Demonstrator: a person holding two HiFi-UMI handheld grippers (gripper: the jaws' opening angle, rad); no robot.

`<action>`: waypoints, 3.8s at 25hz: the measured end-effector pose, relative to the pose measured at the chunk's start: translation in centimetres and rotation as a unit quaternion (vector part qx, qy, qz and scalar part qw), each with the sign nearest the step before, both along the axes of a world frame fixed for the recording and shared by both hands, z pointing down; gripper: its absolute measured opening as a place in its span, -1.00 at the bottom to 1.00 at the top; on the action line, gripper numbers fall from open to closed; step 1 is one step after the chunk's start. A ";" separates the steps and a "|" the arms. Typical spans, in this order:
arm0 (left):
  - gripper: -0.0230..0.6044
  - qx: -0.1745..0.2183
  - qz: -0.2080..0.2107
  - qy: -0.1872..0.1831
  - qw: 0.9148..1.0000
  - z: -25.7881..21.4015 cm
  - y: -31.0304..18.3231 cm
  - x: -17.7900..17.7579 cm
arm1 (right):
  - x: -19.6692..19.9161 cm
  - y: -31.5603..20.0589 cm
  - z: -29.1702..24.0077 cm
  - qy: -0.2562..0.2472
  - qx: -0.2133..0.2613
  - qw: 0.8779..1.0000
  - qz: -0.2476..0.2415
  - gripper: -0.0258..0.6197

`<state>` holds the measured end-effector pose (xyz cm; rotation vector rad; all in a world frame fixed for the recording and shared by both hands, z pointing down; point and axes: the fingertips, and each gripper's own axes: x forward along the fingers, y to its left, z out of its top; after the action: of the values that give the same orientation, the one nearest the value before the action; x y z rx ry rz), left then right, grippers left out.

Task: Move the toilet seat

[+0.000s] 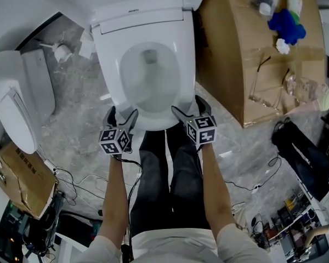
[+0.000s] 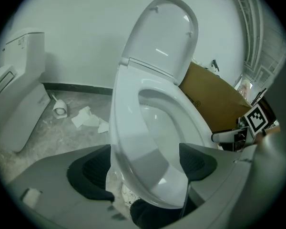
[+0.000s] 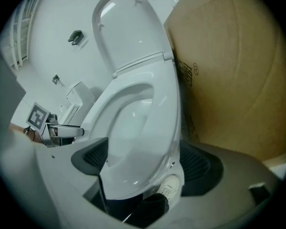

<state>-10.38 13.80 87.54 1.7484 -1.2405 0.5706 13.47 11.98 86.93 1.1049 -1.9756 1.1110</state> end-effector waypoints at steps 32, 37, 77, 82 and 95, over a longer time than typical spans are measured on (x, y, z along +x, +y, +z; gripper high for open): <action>0.41 0.041 -0.027 0.028 0.998 -6.2 -0.1 0.6 | -1.3 -0.2 -6.3 -0.123 0.031 0.987 0.101 0.54; 0.42 0.050 -0.039 0.034 0.997 -7.8 -0.4 0.6 | -1.2 -0.7 -7.9 -0.141 0.040 0.981 0.126 0.53; 0.39 0.185 -0.097 0.045 0.977 -23.1 -7.3 -0.2 | -0.7 -7.1 -22.4 -0.242 0.136 0.934 0.227 0.52; 0.39 0.204 -0.116 0.058 0.970 -24.8 -8.6 -0.5 | -0.7 -8.1 -23.6 -0.254 0.141 0.923 0.251 0.54; 0.18 0.234 -0.079 0.020 0.969 -28.3 -11.9 0.3 | -0.5 -10.5 -26.3 -0.273 0.151 0.905 0.290 0.61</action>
<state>-10.04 1.91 59.21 2.0049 -1.5588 0.1502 12.95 1.49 60.64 1.7806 -2.3726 1.5904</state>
